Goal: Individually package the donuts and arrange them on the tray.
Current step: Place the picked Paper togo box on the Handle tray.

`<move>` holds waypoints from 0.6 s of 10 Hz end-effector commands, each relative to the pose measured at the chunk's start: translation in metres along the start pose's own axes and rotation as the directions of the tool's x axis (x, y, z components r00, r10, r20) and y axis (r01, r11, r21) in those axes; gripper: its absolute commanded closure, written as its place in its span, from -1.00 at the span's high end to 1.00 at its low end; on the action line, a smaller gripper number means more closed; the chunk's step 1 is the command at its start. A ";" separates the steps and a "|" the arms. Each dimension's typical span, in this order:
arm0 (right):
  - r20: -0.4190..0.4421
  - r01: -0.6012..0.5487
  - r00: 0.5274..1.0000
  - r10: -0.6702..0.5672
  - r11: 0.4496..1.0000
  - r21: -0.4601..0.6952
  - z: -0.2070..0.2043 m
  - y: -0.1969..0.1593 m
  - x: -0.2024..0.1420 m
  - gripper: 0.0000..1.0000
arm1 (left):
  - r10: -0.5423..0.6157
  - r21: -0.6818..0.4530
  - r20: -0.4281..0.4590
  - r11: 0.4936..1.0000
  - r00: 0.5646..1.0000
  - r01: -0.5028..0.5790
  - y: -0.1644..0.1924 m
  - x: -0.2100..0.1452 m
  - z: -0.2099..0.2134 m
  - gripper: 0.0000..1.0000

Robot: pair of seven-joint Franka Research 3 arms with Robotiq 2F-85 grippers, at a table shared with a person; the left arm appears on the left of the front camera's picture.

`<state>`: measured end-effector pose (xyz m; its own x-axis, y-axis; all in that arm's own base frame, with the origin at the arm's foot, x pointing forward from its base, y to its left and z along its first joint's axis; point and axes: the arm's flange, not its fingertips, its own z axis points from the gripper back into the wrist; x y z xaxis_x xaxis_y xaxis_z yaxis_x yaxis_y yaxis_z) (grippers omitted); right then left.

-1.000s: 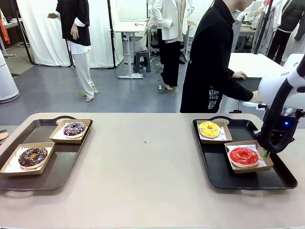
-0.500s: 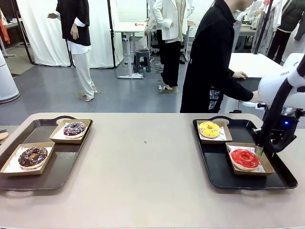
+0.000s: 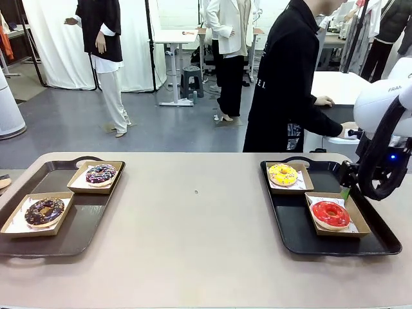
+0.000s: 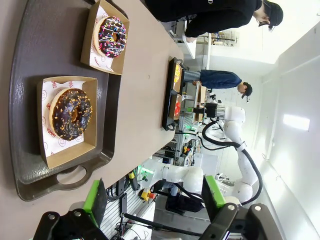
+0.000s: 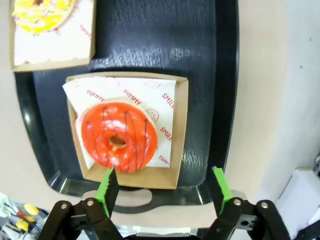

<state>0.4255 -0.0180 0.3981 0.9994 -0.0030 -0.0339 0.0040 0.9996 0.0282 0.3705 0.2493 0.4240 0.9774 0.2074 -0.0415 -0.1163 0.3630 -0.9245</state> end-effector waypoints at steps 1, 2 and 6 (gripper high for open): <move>0.011 -0.069 0.998 0.069 0.998 0.009 0.019 0.006 -0.022 1.00 | 0.007 -0.001 0.004 1.000 1.000 -0.007 -0.002 -0.001 0.002 1.00; 0.027 -0.082 0.996 0.082 0.997 -0.001 0.035 0.010 -0.030 1.00 | 0.007 -0.001 0.004 1.000 1.000 -0.007 -0.002 -0.001 0.002 1.00; 0.075 -0.072 0.994 0.079 0.993 -0.090 0.063 0.024 -0.028 1.00 | 0.007 -0.001 0.004 1.000 1.000 -0.007 -0.002 -0.001 0.002 1.00</move>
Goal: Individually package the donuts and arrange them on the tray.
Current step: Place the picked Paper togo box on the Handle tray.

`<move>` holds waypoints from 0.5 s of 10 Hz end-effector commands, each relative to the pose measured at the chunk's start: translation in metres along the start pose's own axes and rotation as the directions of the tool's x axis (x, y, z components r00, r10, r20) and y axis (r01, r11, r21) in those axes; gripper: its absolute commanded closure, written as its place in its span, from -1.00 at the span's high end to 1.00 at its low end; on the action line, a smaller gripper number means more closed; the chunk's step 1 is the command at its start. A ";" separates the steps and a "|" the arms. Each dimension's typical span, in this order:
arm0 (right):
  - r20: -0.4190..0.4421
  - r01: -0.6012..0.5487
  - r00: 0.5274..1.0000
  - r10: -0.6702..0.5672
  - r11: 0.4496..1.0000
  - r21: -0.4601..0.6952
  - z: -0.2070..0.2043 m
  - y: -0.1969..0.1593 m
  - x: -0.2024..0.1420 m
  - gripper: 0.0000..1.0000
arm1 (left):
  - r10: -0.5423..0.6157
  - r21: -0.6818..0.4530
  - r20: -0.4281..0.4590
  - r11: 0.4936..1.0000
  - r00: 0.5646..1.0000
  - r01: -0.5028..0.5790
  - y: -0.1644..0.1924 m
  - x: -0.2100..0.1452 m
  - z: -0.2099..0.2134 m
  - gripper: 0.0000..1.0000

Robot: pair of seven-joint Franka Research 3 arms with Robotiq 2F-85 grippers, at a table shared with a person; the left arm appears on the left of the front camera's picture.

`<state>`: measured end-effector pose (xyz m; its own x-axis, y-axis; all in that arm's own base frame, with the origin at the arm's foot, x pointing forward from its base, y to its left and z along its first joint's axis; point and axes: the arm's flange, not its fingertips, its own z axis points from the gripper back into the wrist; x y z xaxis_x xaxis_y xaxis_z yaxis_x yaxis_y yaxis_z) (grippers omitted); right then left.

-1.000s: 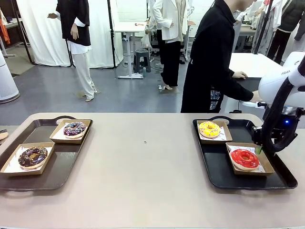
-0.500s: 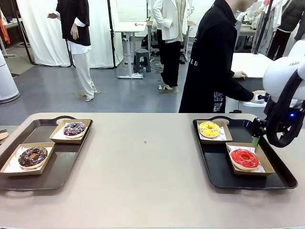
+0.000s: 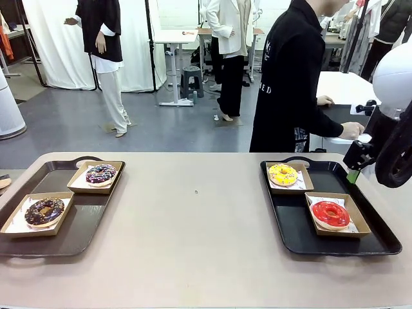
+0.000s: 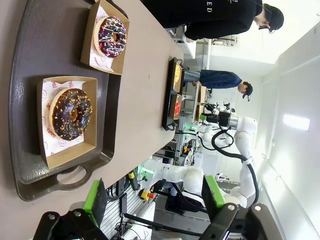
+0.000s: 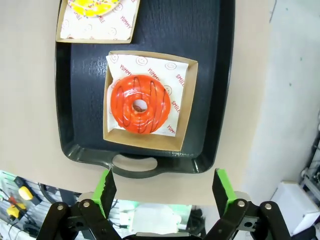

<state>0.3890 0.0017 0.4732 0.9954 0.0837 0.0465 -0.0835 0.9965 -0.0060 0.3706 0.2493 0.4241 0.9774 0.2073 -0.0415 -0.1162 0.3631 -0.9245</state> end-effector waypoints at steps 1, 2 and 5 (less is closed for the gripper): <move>-0.009 0.008 1.000 -0.008 1.000 0.020 -0.004 -0.002 0.000 1.00 | 0.007 -0.001 0.004 1.000 1.000 -0.007 -0.002 -0.001 0.002 1.00; -0.009 0.008 1.000 -0.008 1.000 0.020 -0.004 -0.002 0.000 1.00 | 0.007 -0.001 0.004 1.000 1.000 -0.007 -0.002 -0.001 0.002 1.00; -0.009 0.008 1.000 -0.008 1.000 0.020 -0.004 -0.002 0.000 1.00 | 0.007 -0.001 0.004 1.000 1.000 -0.007 -0.002 -0.001 0.002 1.00</move>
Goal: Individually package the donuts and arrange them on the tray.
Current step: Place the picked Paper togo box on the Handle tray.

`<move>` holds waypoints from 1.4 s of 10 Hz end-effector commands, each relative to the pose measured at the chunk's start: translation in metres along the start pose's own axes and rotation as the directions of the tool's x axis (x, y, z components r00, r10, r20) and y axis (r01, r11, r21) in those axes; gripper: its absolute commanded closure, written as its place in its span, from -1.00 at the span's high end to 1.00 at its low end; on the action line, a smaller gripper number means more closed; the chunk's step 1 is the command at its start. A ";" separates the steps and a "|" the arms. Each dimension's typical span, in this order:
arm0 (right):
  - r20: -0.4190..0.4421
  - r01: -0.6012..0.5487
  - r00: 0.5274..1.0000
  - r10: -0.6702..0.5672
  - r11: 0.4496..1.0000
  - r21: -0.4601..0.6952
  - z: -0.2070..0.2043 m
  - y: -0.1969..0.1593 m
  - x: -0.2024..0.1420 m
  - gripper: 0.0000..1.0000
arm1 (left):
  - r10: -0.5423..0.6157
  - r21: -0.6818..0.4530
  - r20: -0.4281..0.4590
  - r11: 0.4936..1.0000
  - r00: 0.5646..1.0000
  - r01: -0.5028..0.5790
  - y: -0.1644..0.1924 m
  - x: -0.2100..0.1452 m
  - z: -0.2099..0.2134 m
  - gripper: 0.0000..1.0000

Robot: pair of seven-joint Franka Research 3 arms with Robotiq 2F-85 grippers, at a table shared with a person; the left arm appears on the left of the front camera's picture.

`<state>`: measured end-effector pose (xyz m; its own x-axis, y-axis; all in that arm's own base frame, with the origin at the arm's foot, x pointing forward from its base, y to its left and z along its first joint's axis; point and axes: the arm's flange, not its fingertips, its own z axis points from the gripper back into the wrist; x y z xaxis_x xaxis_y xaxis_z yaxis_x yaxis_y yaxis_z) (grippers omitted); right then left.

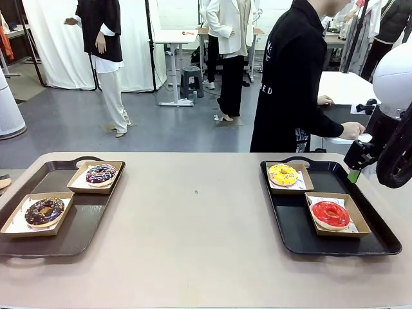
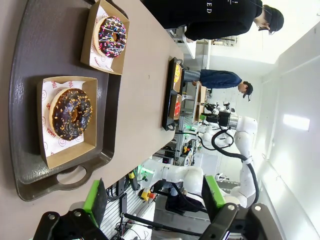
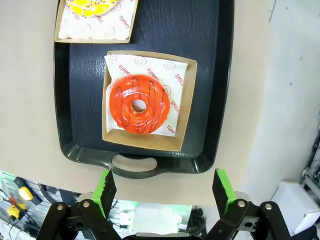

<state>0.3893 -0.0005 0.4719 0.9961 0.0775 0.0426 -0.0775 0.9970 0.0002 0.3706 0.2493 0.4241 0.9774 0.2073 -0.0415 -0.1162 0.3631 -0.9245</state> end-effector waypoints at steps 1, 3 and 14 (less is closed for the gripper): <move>-0.005 0.002 1.000 -0.002 1.000 0.014 -0.003 0.000 0.000 1.00 | 0.007 -0.001 0.004 1.000 1.000 -0.007 -0.002 -0.001 0.002 1.00; -0.005 0.002 1.000 -0.002 1.000 0.014 -0.003 0.000 0.000 1.00 | 0.007 -0.001 0.004 1.000 1.000 -0.007 -0.002 -0.001 0.002 1.00; -0.188 0.210 0.977 -0.104 0.275 0.938 0.034 -0.162 -0.007 1.00 | 0.007 -0.001 0.004 1.000 1.000 -0.007 -0.002 -0.001 0.002 1.00</move>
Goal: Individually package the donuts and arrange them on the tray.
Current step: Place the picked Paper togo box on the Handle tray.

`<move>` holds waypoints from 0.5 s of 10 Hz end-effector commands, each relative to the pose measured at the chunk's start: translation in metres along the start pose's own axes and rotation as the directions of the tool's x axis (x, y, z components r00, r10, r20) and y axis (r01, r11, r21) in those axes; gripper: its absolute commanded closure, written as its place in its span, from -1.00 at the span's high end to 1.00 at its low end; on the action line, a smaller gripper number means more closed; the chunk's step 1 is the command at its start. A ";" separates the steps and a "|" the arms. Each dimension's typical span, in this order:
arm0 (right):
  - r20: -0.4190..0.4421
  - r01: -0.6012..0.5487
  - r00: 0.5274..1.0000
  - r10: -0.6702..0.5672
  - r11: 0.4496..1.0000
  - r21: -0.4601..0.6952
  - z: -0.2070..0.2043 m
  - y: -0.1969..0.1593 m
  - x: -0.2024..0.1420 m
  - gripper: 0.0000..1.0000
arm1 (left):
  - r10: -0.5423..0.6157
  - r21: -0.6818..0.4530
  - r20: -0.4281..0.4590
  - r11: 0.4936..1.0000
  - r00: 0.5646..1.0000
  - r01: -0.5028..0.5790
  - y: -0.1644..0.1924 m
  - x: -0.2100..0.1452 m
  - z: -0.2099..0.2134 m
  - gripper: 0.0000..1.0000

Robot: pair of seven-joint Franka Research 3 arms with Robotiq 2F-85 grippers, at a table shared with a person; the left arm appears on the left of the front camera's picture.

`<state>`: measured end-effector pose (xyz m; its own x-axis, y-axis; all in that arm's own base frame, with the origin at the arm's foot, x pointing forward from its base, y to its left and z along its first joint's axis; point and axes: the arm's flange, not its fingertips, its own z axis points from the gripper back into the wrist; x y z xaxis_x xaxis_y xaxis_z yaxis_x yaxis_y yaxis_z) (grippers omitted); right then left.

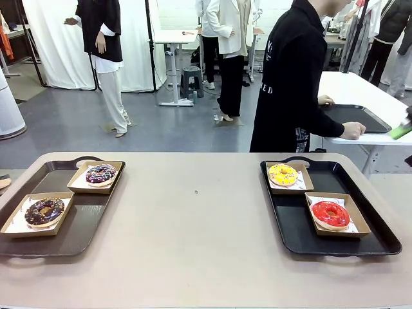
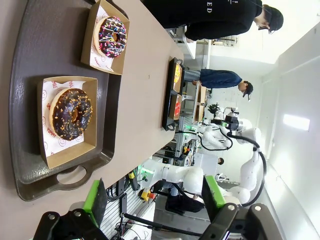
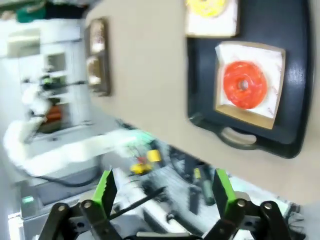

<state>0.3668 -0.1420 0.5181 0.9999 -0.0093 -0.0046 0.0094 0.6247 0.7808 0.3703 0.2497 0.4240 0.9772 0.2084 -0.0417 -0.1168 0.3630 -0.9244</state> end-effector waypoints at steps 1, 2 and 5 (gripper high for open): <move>-0.070 0.169 0.986 -0.154 0.877 0.449 0.020 -0.049 0.029 1.00 | 0.006 -0.001 0.003 1.000 1.000 -0.006 -0.002 -0.001 0.001 1.00; -0.040 0.192 0.979 -0.198 0.852 0.487 0.029 -0.078 0.030 1.00 | 0.006 -0.001 0.003 1.000 1.000 -0.006 -0.002 -0.001 0.001 1.00; 0.043 0.143 0.979 -0.202 0.813 0.564 0.039 -0.158 0.016 1.00 | 0.006 -0.001 0.003 1.000 1.000 -0.006 -0.002 -0.001 0.001 1.00</move>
<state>0.3716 -0.2622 0.4187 0.9648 -0.1791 -0.1927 0.2093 0.0787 0.9747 0.3703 0.2496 0.4239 0.9772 0.2083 -0.0419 -0.1170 0.3629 -0.9244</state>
